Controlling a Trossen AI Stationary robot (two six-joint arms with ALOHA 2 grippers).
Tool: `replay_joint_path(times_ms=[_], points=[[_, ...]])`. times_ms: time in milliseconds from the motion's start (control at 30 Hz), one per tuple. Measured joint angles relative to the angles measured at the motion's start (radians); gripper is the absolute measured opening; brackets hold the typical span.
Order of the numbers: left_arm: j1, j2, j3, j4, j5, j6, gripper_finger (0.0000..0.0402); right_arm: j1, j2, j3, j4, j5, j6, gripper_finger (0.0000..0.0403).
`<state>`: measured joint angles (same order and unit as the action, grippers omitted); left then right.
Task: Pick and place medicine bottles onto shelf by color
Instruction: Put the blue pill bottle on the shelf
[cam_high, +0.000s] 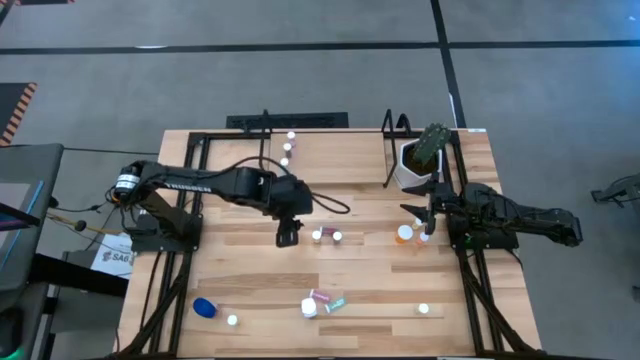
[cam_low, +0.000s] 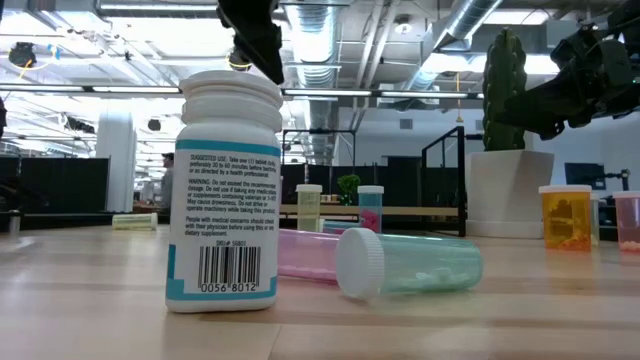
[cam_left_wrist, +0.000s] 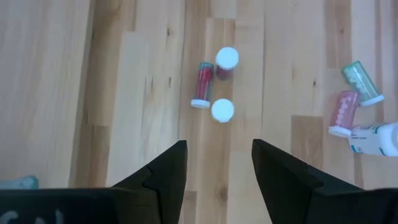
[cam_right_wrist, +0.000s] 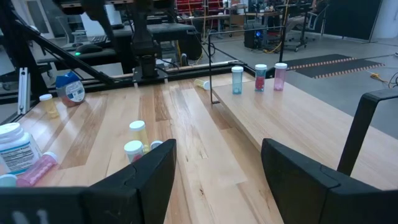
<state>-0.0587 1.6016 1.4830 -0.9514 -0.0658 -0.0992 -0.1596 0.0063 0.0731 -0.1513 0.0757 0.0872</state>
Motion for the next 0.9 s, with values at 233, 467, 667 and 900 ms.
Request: replay_joint_path(times_ms=[233, 467, 667, 900], points=[[-0.050, 0.000, -0.052, 0.091, 0.027, -0.005, 0.0168, -0.006, 0.000, -0.002, 0.016, 0.013, -0.046, 0.0260], [-0.052, -0.005, -0.184, 0.260, 0.229, -0.068, 0.0168, -0.010, 0.000, -0.003, 0.163, 0.011, 0.110, 0.0260], [-0.052, -0.014, -0.224, 0.410, 0.296, -0.068, 0.0168, -0.020, 0.000, -0.002, 0.369, 0.009, 0.024, 0.0260], [-0.067, -0.015, -0.224, 0.430, 0.303, -0.071, 0.0168, -0.018, 0.000, -0.001, 0.599, 0.006, 0.051, 0.0260]])
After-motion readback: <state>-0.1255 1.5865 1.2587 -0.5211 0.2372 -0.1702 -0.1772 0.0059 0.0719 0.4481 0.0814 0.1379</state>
